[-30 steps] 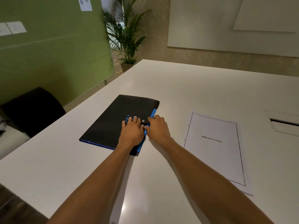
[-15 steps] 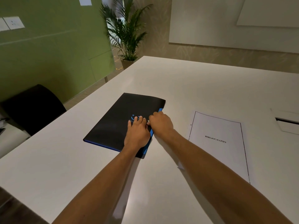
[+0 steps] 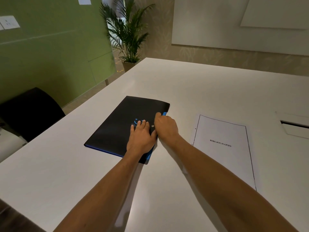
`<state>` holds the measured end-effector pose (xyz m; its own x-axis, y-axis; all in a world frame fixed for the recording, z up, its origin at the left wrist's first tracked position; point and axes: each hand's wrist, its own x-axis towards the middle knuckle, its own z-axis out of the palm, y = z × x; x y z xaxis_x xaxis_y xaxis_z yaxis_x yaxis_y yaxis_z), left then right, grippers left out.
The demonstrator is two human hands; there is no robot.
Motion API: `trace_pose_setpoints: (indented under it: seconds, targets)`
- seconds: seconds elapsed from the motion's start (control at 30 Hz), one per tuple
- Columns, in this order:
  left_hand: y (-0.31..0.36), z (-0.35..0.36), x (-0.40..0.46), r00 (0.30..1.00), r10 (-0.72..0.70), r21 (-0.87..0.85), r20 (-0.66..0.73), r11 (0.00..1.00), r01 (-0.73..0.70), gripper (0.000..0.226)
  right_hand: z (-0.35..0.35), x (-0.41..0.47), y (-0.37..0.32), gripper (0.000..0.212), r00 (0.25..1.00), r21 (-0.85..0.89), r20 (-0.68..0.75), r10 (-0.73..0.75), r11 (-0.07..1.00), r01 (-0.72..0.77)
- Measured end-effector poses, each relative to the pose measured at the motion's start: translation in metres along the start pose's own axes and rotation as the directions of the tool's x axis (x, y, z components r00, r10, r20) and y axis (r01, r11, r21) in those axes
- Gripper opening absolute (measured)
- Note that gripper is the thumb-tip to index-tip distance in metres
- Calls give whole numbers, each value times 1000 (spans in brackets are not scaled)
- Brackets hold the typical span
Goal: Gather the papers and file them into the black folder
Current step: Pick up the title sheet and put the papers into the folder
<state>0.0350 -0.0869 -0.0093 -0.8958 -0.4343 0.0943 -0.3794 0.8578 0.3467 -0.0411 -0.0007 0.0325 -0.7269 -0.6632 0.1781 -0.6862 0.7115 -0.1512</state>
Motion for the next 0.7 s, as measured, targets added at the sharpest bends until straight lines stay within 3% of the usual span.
trace_pose_setpoints:
  seconds: [0.13,0.33,0.5,0.6,0.7]
  targets:
    - [-1,2,2,1000,5,18,-25,1000,-4,70,3,-6,7,43,986,246,-8,167,956,-160]
    - [5,-4,-1,1000,14,-2,-25,1000,-14,63,1,-16,15,37,941,500,24,338,811,-304]
    - [9,-12,-4,997,71,-44,-42,996,-73,49,-5,-23,22,19,917,572,-27,398,758,-312]
    - [21,-23,-10,978,191,13,-88,982,-190,33,-9,-29,26,21,910,604,-26,413,732,-315]
    - [39,-36,-8,964,261,110,-45,961,-255,27,-11,-34,30,17,907,633,-36,419,712,-304]
